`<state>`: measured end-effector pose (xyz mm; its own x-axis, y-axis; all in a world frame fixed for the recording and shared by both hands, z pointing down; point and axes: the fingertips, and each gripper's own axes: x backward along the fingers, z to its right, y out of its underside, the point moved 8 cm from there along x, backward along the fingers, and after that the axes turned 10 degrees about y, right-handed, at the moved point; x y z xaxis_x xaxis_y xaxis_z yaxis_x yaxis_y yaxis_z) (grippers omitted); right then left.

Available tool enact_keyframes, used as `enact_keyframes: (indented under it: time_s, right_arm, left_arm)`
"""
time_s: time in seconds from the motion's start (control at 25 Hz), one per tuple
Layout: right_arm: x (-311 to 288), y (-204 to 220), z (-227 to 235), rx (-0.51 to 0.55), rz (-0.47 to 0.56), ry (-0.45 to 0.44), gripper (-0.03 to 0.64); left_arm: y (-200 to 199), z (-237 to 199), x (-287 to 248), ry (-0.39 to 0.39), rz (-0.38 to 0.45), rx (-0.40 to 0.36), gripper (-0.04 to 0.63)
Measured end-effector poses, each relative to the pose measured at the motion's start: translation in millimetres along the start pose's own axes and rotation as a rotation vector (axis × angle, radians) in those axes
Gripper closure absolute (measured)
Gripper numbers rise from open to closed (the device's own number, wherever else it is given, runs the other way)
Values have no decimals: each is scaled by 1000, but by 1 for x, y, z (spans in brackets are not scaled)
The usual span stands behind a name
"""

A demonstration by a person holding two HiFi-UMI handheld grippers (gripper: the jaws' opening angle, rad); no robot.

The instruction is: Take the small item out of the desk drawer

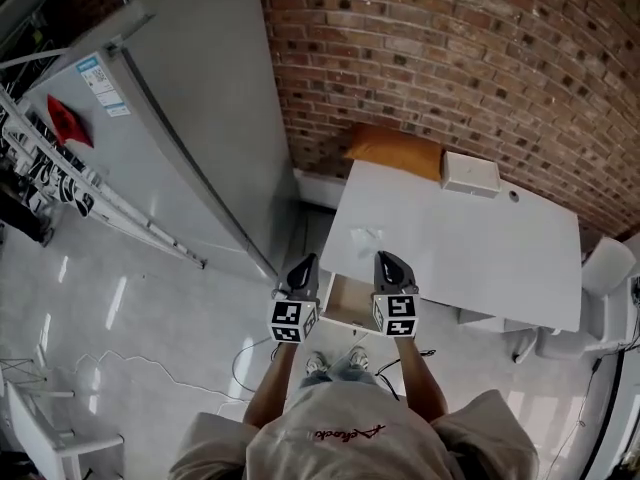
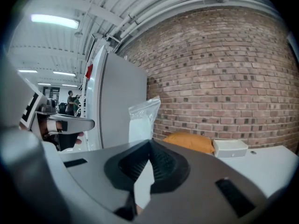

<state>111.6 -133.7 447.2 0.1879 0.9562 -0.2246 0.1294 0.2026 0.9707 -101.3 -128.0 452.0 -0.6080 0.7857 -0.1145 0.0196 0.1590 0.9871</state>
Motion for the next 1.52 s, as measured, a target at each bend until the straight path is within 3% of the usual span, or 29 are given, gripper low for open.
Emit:
enact_keyframes:
  time_s: [0.56,1.52]
  right_arm:
    - [0,-58,6,19,141,48,606]
    - [0,-67,2,48,160,41,606]
  left_arm:
    - [-49,-22,1,-16,87,-63,587]
    - [-59,-23,0,-12,93,-85,588]
